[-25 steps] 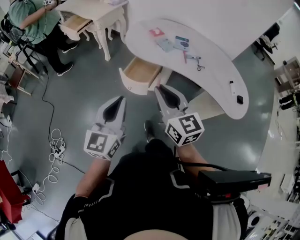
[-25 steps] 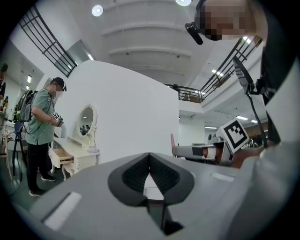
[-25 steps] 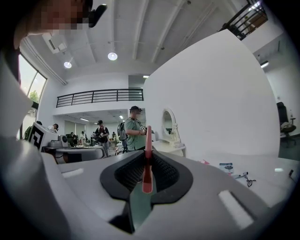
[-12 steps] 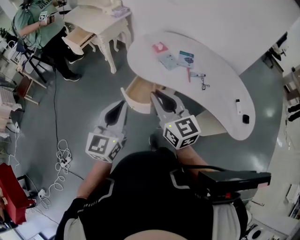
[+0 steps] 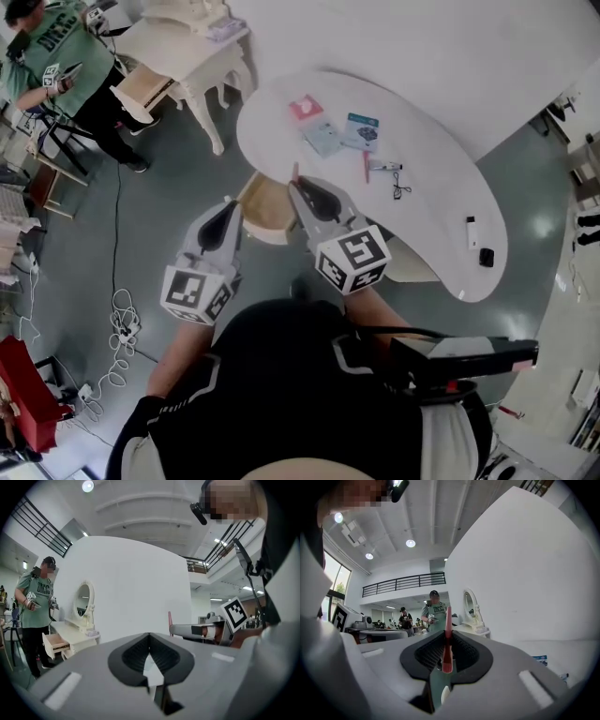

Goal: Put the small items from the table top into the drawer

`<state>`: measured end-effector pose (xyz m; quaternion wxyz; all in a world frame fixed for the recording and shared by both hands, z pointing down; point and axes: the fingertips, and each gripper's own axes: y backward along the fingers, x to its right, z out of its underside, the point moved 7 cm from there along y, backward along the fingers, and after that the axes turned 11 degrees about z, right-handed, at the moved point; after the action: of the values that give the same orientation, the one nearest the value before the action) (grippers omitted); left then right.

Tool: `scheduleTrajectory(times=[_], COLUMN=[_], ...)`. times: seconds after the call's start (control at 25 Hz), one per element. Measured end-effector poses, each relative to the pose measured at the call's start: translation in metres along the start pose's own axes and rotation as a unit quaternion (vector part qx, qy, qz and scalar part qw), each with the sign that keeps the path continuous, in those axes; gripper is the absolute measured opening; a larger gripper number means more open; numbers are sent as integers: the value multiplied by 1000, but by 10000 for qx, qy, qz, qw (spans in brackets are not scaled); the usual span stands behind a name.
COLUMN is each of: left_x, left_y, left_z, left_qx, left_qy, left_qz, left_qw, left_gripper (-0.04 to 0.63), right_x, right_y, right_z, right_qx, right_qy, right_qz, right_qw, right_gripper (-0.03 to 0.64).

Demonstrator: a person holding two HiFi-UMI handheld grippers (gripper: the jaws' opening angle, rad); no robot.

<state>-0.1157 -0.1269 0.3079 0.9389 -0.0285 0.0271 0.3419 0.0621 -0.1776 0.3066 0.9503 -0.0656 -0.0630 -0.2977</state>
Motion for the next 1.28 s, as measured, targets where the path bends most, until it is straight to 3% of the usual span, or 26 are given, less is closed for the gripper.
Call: scheduleTrajectory(times=[0.12, 0.28, 0.48, 0.88, 1.28], left_x=[-2, -10, -30, -92, -164], left_y=[-21, -41, -56, -59, -43], left_z=[3, 0, 1, 7, 8], left_qx=[-119, -258, -380, -382, -368], left_qy=[19, -28, 51, 176, 206], left_qz=[48, 7, -136, 74, 634], left_qw=[9999, 9997, 9992, 9991, 9971], left_gripper=[0, 0, 0, 0, 0], right_x=[18, 31, 39, 26, -14], right_y=[-11, -28, -52, -108, -161], right_z=[-1, -4, 7, 16, 12], right_qx=[-26, -92, -283, -424, -352], right_qy=[-15, 471, 117, -5, 33], right_qz=[-70, -212, -423, -133, 337], right_qw=[10000, 9986, 9986, 9990, 9988], right_gripper=[51, 51, 51, 51, 51])
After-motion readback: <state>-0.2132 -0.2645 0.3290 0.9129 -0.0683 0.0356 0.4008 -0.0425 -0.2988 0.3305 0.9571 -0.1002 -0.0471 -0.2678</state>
